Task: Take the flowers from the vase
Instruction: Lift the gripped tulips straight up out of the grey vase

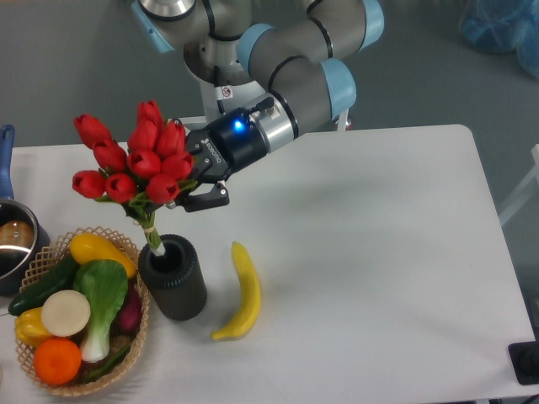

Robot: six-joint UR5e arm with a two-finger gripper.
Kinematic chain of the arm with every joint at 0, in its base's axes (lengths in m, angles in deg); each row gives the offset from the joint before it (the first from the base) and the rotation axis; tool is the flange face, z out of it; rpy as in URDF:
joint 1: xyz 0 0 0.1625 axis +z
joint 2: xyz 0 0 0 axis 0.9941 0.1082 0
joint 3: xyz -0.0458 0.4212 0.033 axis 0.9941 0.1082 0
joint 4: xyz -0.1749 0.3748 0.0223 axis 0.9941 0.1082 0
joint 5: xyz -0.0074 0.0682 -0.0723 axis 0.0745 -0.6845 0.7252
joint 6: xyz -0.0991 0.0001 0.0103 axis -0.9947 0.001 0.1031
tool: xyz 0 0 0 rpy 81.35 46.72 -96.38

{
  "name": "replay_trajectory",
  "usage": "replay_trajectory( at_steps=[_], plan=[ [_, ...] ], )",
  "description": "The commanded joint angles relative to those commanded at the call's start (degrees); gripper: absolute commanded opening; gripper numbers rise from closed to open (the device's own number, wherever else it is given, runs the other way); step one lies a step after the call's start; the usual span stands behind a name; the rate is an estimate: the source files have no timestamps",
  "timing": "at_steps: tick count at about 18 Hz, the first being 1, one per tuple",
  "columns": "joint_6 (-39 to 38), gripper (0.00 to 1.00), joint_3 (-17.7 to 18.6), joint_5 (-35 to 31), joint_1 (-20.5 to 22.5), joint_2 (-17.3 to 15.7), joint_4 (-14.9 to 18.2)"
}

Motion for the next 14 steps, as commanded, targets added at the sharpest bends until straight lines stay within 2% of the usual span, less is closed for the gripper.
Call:
replay_trajectory(
  at_steps=[7, 14],
  plan=[
    [-1.23, 0.47, -0.18, 1.06, 1.67, -1.75, 0.0],
    [-3.78, 0.47, -1.4, 1.06, 6.85, -2.11, 0.09]
  ],
)
